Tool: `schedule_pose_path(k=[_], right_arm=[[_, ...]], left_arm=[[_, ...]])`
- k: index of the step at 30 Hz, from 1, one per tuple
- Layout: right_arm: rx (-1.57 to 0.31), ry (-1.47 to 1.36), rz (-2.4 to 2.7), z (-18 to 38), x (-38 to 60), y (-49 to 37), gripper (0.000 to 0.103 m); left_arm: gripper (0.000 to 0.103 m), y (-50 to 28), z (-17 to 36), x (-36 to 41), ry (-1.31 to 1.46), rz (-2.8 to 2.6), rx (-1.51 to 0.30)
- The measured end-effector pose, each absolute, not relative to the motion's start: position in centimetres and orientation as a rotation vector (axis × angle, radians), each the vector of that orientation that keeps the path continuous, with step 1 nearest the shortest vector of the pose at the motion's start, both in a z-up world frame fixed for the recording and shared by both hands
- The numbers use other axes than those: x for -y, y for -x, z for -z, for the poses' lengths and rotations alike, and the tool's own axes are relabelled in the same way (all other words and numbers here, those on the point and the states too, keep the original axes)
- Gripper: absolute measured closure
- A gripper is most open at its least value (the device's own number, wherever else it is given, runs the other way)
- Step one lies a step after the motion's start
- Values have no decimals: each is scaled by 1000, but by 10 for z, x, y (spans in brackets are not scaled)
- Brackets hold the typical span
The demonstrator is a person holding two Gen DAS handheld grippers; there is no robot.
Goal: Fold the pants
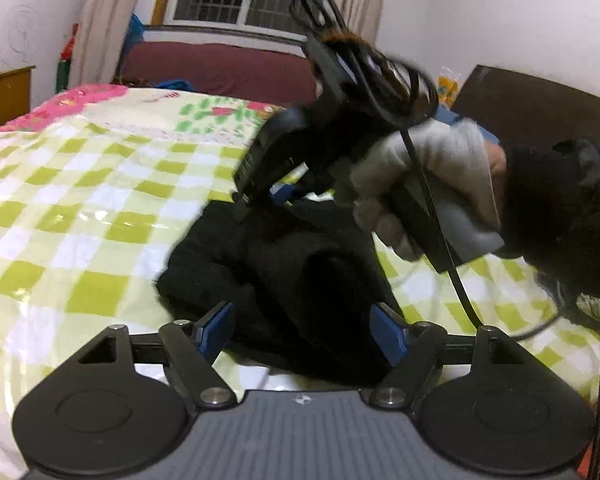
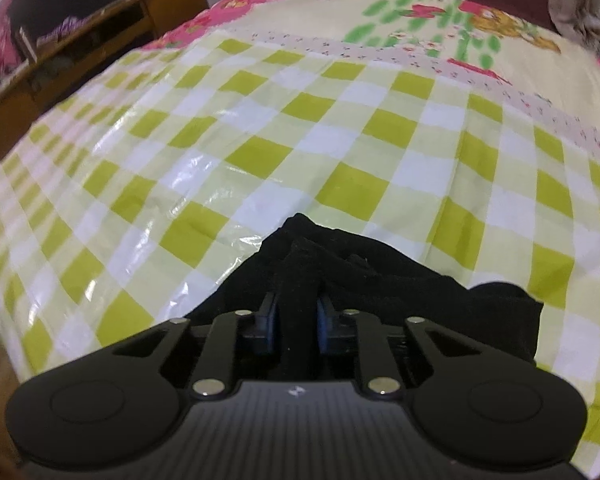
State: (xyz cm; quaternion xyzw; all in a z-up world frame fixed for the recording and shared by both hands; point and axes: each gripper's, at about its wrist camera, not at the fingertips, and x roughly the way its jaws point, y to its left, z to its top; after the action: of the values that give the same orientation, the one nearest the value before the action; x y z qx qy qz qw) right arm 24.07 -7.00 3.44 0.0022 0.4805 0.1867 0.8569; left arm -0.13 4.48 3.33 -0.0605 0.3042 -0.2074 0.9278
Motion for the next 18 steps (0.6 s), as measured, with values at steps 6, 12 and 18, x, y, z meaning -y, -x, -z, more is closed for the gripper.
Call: schedule_pose_path(k=[6, 12, 18], right_arm=[[-992, -85, -403, -41, 84, -236, 89], [-939, -154, -416, -58, 105, -231, 91], [-844, -219, -372, -91, 124, -235, 91]], left_arm=[[18, -15, -24, -7, -21, 331, -581], [60, -32, -26, -23, 77, 396, -600], [67, -34, -57, -55, 160, 416, -515]])
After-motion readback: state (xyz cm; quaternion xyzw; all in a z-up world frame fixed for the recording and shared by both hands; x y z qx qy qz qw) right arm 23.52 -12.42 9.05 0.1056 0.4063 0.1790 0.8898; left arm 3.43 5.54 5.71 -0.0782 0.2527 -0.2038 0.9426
